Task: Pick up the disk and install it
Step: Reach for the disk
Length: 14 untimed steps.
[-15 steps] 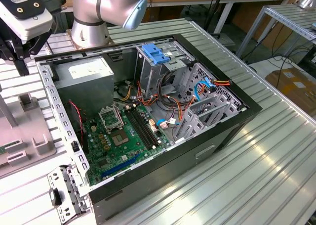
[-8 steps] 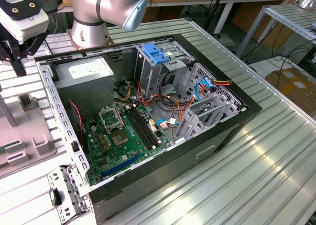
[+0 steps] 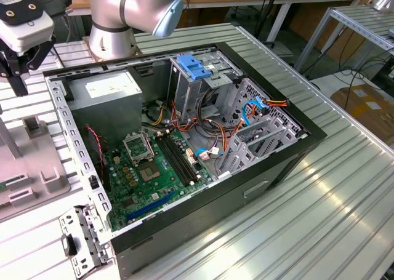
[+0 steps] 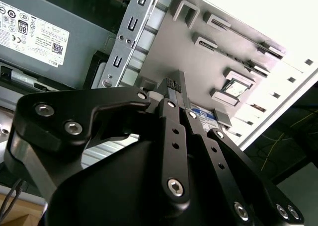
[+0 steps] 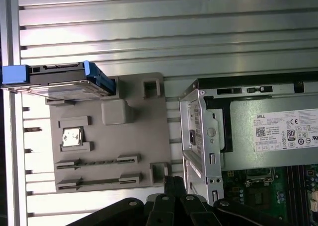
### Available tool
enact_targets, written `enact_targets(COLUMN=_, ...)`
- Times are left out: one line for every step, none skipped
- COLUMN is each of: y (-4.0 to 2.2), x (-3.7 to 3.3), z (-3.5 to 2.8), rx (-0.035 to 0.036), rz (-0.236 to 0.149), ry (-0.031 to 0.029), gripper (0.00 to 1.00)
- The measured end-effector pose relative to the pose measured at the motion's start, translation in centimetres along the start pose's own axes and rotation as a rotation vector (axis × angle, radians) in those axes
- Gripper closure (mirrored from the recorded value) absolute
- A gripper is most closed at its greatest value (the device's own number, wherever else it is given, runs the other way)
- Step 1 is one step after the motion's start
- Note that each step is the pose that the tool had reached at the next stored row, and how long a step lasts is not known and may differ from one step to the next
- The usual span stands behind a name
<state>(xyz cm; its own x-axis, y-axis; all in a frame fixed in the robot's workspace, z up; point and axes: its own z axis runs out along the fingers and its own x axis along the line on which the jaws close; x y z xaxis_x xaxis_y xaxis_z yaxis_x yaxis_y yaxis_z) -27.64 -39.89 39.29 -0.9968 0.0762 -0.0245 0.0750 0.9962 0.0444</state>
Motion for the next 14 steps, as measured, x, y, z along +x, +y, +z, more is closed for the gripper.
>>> enact_targets(y=0.0, x=0.05, z=0.0, rx=0.0001, rz=0.0, ry=0.0001, gripper=0.89)
enact_targets(y=-0.01, x=0.12, z=-0.01, rx=0.0001, rz=0.0, ry=0.0001, gripper=0.89)
enact_targets(y=-0.01, x=0.18, z=-0.01, rx=0.0, rz=0.0, ry=0.0, gripper=0.89)
enact_targets(y=-0.02, x=0.24, z=-0.01, rx=0.0001, rz=0.0, ry=0.0001, gripper=0.89)
enact_targets(y=-0.02, x=0.32, z=-0.01, rx=0.0, rz=0.0, ry=0.0, gripper=0.89)
enact_targets(y=-0.03, x=0.38, z=-0.01, rx=0.0, rz=0.0, ry=0.0, gripper=0.89)
enact_targets(y=-0.04, x=0.46, z=-0.01, rx=0.0, rz=0.0, ry=0.0, gripper=0.89)
enact_targets(y=-0.04, x=0.52, z=-0.02, rx=0.0001, rz=0.0, ry=0.0001, gripper=0.89)
enact_targets(y=-0.04, x=0.59, z=-0.02, rx=0.0001, rz=0.0, ry=0.0001, gripper=0.89)
enact_targets(y=-0.05, x=0.66, z=-0.02, rx=0.0001, rz=0.0, ry=0.0001, gripper=0.89)
enact_targets(y=-0.06, x=0.75, z=-0.02, rx=0.0, rz=0.0, ry=0.0, gripper=0.89)
enact_targets(y=-0.06, x=0.82, z=-0.02, rx=0.0, rz=0.0, ry=0.0, gripper=0.89)
enact_targets(y=-0.07, x=0.9, z=-0.02, rx=0.0, rz=0.0, ry=-0.0001, gripper=0.89)
enact_targets(y=-0.07, x=0.97, z=-0.02, rx=0.0, rz=0.0, ry=0.0, gripper=0.89)
